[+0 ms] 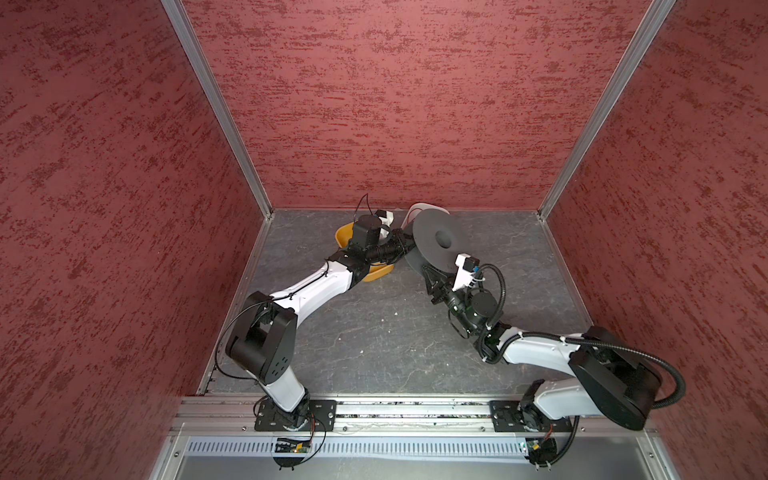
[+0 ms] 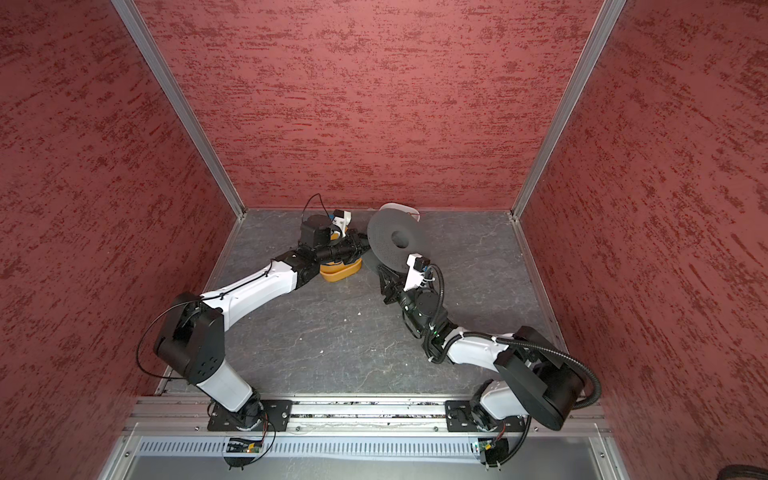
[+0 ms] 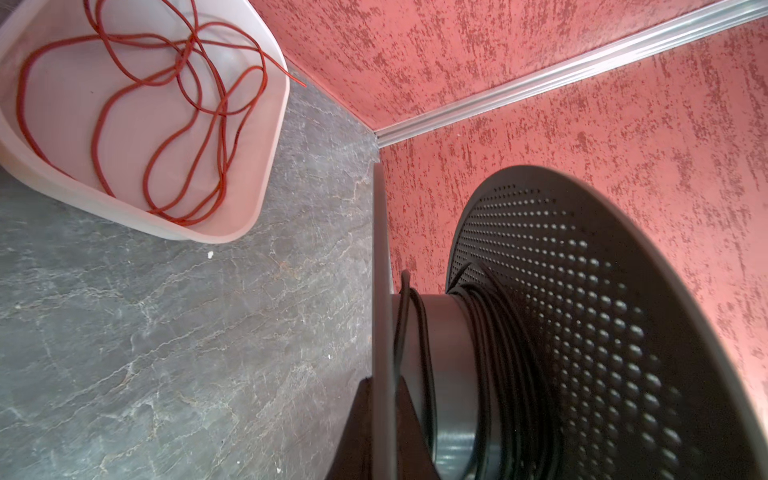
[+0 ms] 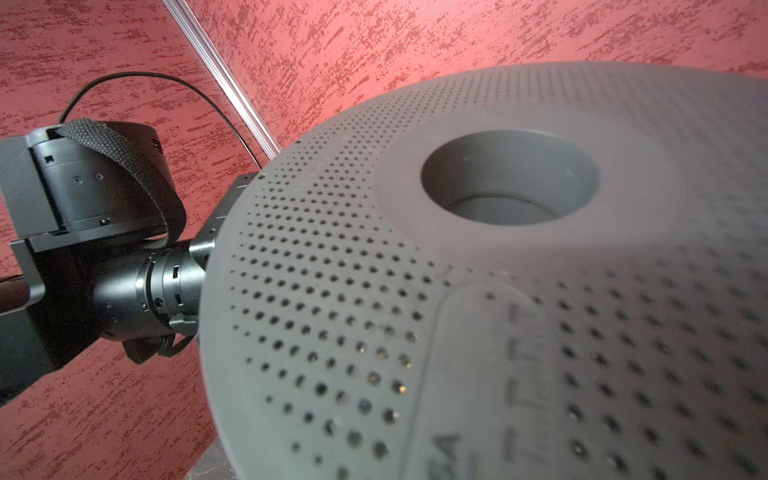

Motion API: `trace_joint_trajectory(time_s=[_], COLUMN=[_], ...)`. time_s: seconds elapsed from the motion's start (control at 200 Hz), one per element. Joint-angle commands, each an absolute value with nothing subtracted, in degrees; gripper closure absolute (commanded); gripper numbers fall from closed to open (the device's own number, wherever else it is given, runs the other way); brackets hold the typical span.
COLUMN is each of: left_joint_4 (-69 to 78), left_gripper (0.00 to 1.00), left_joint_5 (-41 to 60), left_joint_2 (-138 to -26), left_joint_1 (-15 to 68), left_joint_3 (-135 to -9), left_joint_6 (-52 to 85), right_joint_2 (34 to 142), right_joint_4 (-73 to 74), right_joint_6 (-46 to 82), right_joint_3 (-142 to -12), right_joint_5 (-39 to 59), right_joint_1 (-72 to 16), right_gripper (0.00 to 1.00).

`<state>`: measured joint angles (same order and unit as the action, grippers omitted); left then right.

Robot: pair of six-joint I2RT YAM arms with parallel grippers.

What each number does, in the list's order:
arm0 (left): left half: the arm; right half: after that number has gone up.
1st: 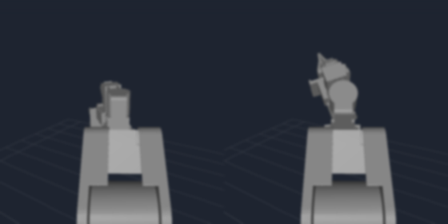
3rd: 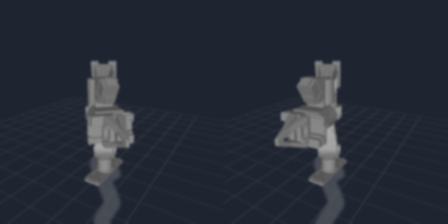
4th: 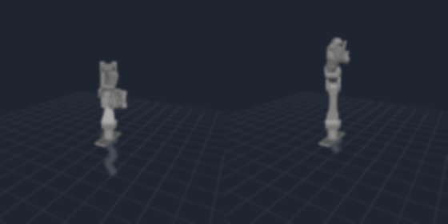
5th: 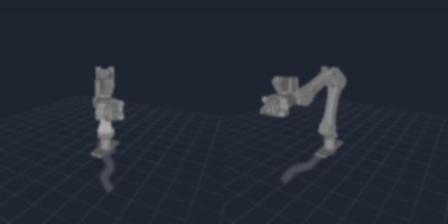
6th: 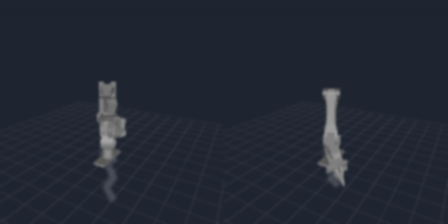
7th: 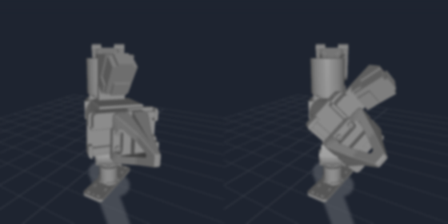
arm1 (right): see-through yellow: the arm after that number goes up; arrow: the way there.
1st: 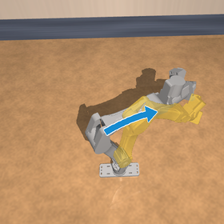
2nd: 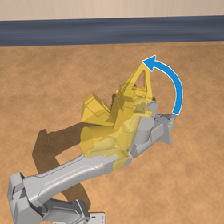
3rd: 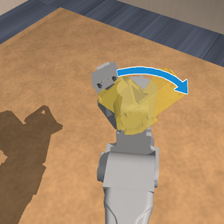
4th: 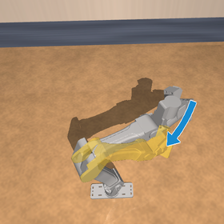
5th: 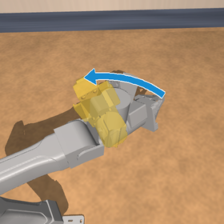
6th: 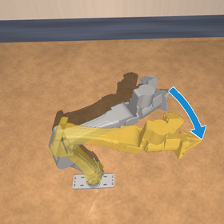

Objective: Wrap the cables

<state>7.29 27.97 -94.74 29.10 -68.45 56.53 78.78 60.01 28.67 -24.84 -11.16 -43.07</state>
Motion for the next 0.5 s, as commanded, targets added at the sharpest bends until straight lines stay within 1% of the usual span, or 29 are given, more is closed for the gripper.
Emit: trace_joint_trajectory(time_s=[0.0, 0.266, 0.496], left_joint_4=[11.92, 12.57, 14.24], left_gripper=[1.0, 1.0, 1.0], left_joint_5=[33.02, 34.1, 37.5], left_joint_2=[-95.55, -95.63, -95.63], left_joint_1=[28.15, 26.34, 23.95], left_joint_3=[-69.58, -70.07, -70.51], left_joint_6=[56.52, 55.99, 56.12], right_joint_2=[75.95, 71.53, 67.95], right_joint_4=[56.95, 53.7, 49.3], right_joint_6=[28.74, 29.44, 29.15], right_joint_3=[-23.4, -20.06, -17.66], right_joint_5=[-11.66, -11.4, -10.37], right_joint_1=[-43.06, -43.06, -43.07], right_gripper=[0.51, 0.45, 0.39])
